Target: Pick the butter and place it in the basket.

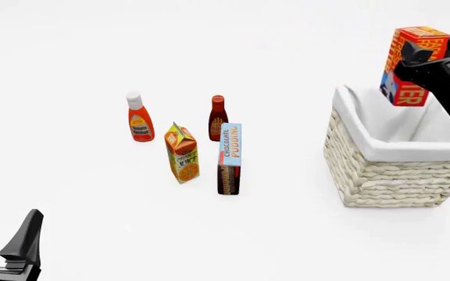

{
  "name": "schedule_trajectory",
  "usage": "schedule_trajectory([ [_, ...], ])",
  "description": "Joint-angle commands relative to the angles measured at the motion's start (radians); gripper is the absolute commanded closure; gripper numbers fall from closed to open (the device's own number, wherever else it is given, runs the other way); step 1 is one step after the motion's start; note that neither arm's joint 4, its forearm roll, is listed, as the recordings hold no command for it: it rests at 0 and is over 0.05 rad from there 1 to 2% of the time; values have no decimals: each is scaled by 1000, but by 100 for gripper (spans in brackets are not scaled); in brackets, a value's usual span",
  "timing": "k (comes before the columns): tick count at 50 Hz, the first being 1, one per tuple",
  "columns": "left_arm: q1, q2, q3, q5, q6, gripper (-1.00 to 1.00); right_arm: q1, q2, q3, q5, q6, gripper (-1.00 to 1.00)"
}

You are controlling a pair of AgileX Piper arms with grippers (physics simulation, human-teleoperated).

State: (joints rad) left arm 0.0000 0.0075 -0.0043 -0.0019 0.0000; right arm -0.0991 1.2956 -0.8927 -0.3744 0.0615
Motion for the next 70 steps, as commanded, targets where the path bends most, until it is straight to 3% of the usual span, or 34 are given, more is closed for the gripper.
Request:
schedule_trajectory([
  [1,0,0,0,0,0,-100,-11,11,-14,-20,28,100],
  [70,0,0,0,0,0,-100,-74,122,-24,-85,60,100],
])
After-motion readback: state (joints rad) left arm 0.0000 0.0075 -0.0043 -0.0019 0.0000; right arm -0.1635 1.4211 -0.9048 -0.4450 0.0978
